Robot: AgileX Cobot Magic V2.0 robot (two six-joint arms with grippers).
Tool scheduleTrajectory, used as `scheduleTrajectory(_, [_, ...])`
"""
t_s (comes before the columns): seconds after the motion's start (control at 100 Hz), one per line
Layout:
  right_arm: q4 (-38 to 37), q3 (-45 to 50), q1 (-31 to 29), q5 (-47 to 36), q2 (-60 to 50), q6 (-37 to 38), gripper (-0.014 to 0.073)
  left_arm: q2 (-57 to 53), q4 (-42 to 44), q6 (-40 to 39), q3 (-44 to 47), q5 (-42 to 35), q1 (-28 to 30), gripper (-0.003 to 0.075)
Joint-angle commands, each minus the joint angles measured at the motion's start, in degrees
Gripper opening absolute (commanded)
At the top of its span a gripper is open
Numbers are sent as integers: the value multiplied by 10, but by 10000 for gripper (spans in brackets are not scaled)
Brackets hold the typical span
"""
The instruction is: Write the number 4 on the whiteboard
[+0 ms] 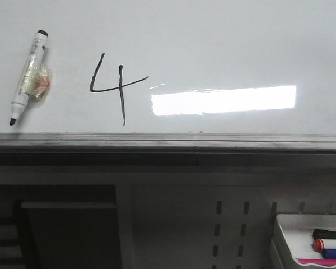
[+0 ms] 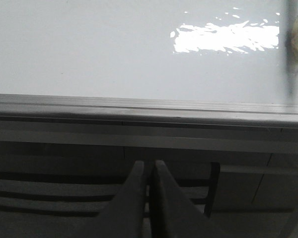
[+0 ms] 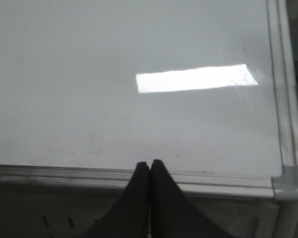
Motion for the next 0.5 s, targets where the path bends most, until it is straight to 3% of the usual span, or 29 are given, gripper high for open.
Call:
scheduleTrajectory(0.0, [-5,14,-22,-35,-33,10,-64,-14,0,-5,20,-29,1,-20])
scheduleTrajectory(0.23, [-5,13,-31,123,-115,10,-64,-14,-1,-5,20,-29,1,-20])
scheduleTrajectory(0.49, [-2,13,-31,190,-112,10,-64,-14,-2,-5,20,-29,1,-20])
